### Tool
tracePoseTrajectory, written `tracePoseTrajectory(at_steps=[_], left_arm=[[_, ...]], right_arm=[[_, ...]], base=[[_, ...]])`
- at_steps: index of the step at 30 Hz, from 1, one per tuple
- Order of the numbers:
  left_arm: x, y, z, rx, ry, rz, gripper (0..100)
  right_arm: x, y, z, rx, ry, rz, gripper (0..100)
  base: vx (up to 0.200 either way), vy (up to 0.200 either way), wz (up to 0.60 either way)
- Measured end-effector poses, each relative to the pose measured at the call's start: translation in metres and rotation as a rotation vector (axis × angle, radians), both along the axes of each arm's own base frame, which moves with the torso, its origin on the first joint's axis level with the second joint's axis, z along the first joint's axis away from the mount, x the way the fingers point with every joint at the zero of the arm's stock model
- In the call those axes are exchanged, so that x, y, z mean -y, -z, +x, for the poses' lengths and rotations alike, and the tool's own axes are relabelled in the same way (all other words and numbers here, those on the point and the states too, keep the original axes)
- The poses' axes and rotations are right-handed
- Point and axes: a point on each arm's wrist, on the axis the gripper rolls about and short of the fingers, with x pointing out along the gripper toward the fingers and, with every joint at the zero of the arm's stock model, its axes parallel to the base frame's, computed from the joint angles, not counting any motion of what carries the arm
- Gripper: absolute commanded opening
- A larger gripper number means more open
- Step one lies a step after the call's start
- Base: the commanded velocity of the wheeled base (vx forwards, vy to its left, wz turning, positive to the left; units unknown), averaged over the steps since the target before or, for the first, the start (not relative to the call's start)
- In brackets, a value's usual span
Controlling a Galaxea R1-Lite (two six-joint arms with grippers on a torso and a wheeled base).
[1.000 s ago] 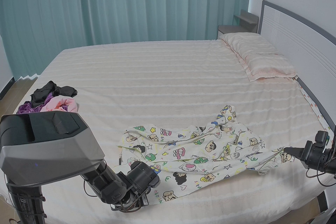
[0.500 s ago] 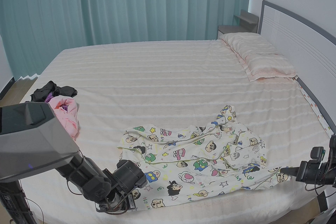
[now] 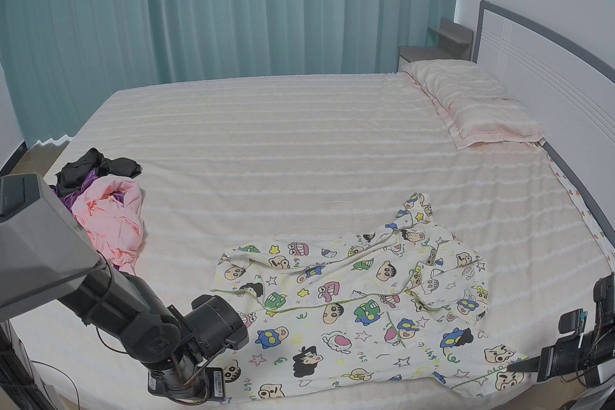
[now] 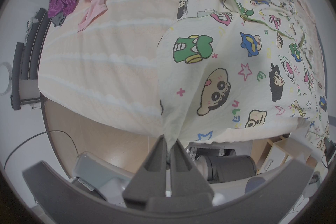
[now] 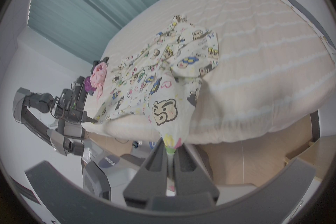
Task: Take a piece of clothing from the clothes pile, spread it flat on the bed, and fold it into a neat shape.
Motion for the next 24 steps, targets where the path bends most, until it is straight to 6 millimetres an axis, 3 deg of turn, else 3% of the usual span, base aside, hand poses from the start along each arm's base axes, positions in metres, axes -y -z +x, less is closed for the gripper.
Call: tracePoseTrajectory(at_steps=[5,6,7,8,18,24], left_arm=[[-0.001,-0.001,-0.002,-0.01,0.013,0.001,0],[-0.001,-0.001,-0.003,-0.012,0.016,0.002,0],[-0.001,-0.001,-0.003,-0.014,0.017,0.003,0],[-0.002,0.0,-0.004,-0.017,0.019,0.005,100],[-0.007,-0.001,-0.009,-0.032,0.016,0.003,100],[-0.016,-0.022,-0.001,0.05,-0.014,-0.062,100]], right_arm=[[-0.001,0.005,-0.009,-0.053,-0.054,-0.024,0],[-0.001,0.006,-0.011,-0.063,-0.064,-0.027,100],[-0.001,0.007,-0.012,-0.069,-0.072,-0.03,100],[-0.002,0.008,-0.014,-0.077,-0.078,-0.033,100],[-0.002,0.01,-0.019,-0.094,-0.075,-0.05,100],[0.001,-0.003,-0.007,-0.023,-0.03,-0.04,100]], base=[[0.0,0.0,0.0],[0.0,0.0,0.0],[0.0,0.0,0.0],[0.0,0.0,0.0],[0.0,0.0,0.0],[0.0,0.0,0.0]])
